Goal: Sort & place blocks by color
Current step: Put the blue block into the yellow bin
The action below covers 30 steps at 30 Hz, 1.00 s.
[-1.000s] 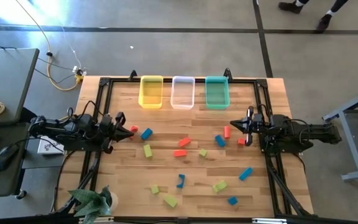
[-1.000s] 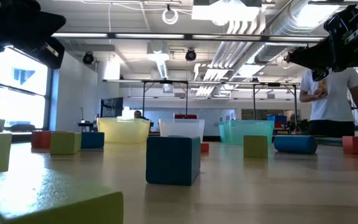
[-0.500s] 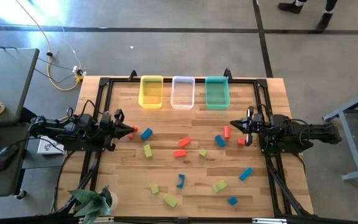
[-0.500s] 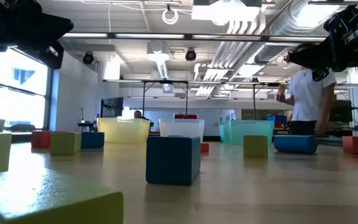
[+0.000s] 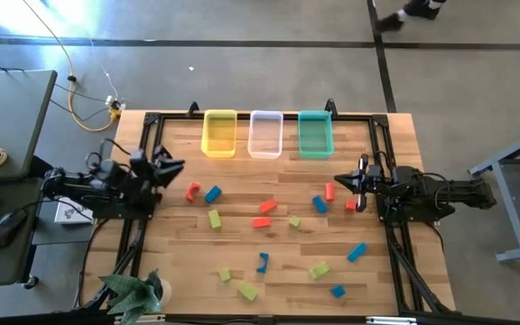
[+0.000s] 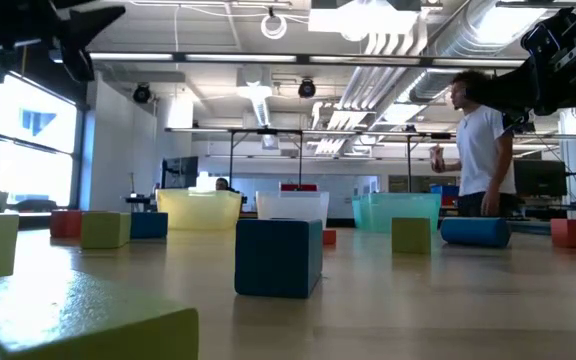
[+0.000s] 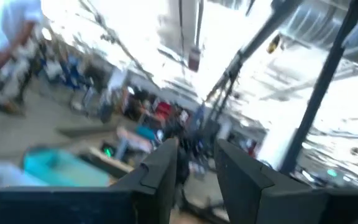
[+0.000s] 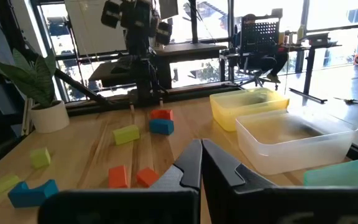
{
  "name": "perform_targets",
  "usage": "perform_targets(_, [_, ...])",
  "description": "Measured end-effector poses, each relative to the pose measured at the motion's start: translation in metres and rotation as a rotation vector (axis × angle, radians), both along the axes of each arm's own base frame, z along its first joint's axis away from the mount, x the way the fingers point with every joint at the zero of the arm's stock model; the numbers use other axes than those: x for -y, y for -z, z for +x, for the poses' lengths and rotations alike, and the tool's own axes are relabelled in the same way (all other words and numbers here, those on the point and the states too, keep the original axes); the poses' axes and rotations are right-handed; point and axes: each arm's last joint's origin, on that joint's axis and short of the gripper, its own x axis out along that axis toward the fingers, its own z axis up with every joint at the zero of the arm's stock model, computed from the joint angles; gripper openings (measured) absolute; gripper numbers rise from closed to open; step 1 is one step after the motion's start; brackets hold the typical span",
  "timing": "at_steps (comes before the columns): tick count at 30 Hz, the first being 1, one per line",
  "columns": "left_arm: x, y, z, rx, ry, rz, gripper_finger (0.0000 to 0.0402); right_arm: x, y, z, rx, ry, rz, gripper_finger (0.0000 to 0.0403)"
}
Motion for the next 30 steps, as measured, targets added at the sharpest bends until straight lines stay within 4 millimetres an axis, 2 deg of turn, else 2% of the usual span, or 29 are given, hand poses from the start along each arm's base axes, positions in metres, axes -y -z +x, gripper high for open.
perform_targets(3, [-0.001, -0.022, -0.004, -0.023, -0.071, 0.036, 0.0102, 0.000, 0.000, 0.000, 0.000, 0.000, 0.000, 0.0000])
perform_targets(7, [-0.004, -0.048, -0.002, -0.173, -0.167, 0.057, 0.0102, 0.000, 0.000, 0.000, 0.000, 0.000, 0.000, 0.0000])
perform_targets(19, [-0.007, -0.112, 0.035, -0.694, -0.260, 0.024, 0.0102, 0.000, 0.000, 0.000, 0.000, 0.000, 0.000, 0.0000])
perform_targets(23, [-0.007, -0.119, 0.051, -0.849, -0.262, 0.011, 0.0102, 0.000, 0.000, 0.000, 0.000, 0.000, 0.000, 0.0000])
perform_targets(30, [-0.007, -0.106, 0.075, -0.972, -0.238, -0.038, 0.0104, 0.000, 0.000, 0.000, 0.000, 0.000, 0.000, 0.0000])
